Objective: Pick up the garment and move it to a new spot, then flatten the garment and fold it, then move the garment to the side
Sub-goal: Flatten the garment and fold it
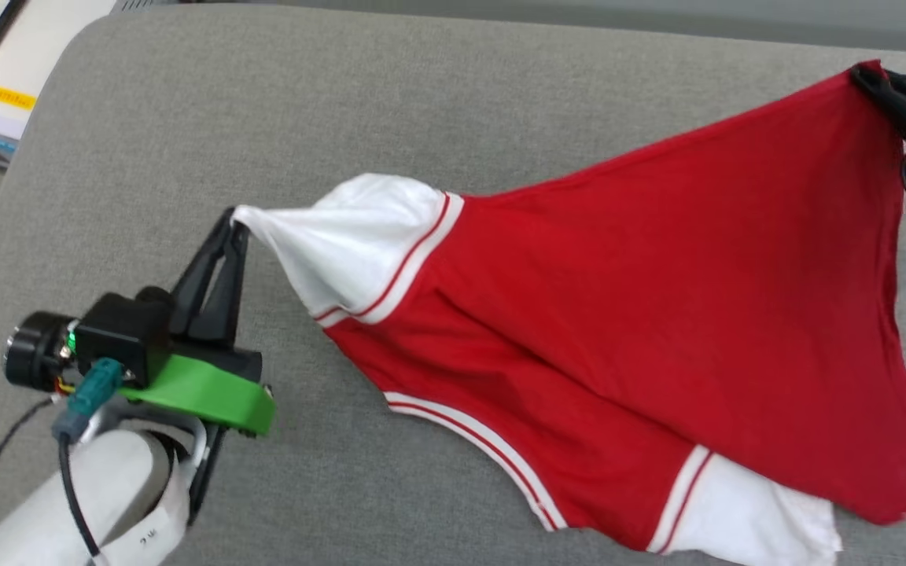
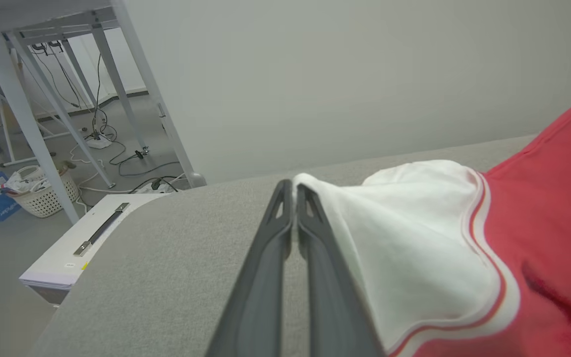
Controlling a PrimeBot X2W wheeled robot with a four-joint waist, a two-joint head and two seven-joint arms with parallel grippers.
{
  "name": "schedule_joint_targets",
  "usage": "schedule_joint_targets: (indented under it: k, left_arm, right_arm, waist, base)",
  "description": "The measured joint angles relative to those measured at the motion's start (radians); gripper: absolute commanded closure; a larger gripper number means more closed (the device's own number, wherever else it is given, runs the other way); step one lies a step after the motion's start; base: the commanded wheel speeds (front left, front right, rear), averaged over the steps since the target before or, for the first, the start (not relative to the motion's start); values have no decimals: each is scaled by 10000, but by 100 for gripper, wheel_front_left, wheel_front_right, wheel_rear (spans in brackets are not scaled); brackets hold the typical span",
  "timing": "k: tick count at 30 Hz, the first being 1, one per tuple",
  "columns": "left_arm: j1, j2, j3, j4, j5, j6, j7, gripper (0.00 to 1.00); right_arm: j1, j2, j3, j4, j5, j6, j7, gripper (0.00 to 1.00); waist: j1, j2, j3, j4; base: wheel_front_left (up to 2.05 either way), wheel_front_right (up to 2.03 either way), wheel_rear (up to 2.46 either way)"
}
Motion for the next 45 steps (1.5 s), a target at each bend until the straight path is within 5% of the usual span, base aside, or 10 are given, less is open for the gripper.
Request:
schedule_joint_targets:
  k: [7,12,26,37,45]
  left_arm:
    - [-1896,786,591,-861,234,-362,765,100]
    - [-3833,888,658,-830,468,-1087,1350,100]
    - [-10900,-823,794,2084,654,-3024,2148,100]
    - [-16120,-1870,807,5762,1114,-4199,1592,100]
    - [-15536,-2036,451,7055,1058,-4380,771,100]
  right_arm:
    - [2,-364,-838,-1392,79,2,-696,100]
    - [-51,-339,-1720,-1908,-284,2,-907,100]
    - [-3563,794,-3885,-1225,-2393,2,173,100]
    - [-8325,1916,-3835,1095,-3810,0,-566,100]
    - [-8132,2163,-2608,1845,-3492,2,-1396,100]
  waist:
    - [0,0,-557,-556]
    - [-1,0,-567,-915]
    - [0,0,1274,-1169]
    - [0,0,3149,-1277]
    - [0,0,3520,-1309]
  base:
    - [0,0,0]
    - [0,0,0]
    - [0,0,0]
    - [0,0,0]
    - [0,0,0]
